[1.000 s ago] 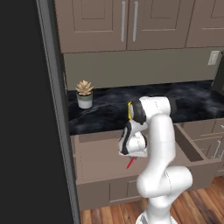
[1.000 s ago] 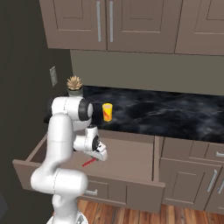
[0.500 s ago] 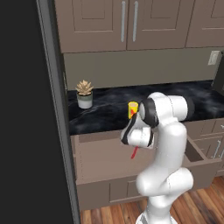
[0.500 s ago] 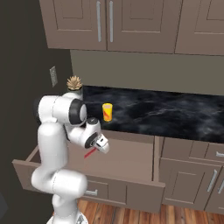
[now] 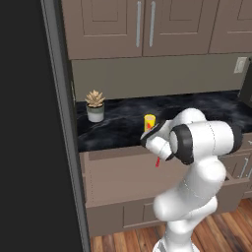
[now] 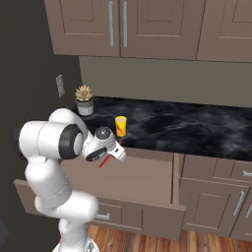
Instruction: Pick up the straw from the left drawer and put it inside the smoothie cup.
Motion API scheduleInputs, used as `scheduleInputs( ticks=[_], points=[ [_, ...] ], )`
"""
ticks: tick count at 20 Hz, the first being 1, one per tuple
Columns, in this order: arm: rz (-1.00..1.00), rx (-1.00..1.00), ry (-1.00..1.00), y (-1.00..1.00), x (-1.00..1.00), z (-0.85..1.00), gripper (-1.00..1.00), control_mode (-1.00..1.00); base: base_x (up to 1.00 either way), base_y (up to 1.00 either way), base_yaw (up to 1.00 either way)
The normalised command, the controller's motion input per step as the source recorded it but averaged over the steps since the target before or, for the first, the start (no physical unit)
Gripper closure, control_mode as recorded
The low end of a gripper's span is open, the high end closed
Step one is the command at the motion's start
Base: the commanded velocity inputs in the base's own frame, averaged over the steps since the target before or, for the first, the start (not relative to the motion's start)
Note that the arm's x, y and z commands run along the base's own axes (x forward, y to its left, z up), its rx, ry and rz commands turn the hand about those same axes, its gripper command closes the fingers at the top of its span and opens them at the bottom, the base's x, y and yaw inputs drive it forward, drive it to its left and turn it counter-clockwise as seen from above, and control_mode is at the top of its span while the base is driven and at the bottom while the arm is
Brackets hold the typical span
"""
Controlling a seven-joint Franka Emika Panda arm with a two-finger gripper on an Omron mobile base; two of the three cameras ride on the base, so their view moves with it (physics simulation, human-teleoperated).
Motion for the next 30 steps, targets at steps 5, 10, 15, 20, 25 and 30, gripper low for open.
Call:
scheduleInputs(
  ticks=[5,10,15,20,25,30],
  points=[
    [0.00,0.00,-0.18,-0.17,0.00,1.00,1.00,-1.00,0.00,0.00,0.00],
    [0.00,0.00,-0.14,-0.02,0.00,1.00,1.00,-1.00,0.00,0.00,0.00],
    [0.03,0.00,-0.13,0.00,0.03,1.00,1.00,-1.00,0.00,0.00,0.00],
    [0.08,0.00,-0.14,0.00,0.14,1.00,1.00,-1.00,0.00,0.00,0.00],
    [0.11,0.00,-0.09,0.00,0.16,0.83,1.00,-1.00,0.00,0.00,0.00],
    [0.14,-0.03,-0.05,0.00,0.13,0.34,1.00,-1.00,0.00,0.00,0.00]
  ],
)
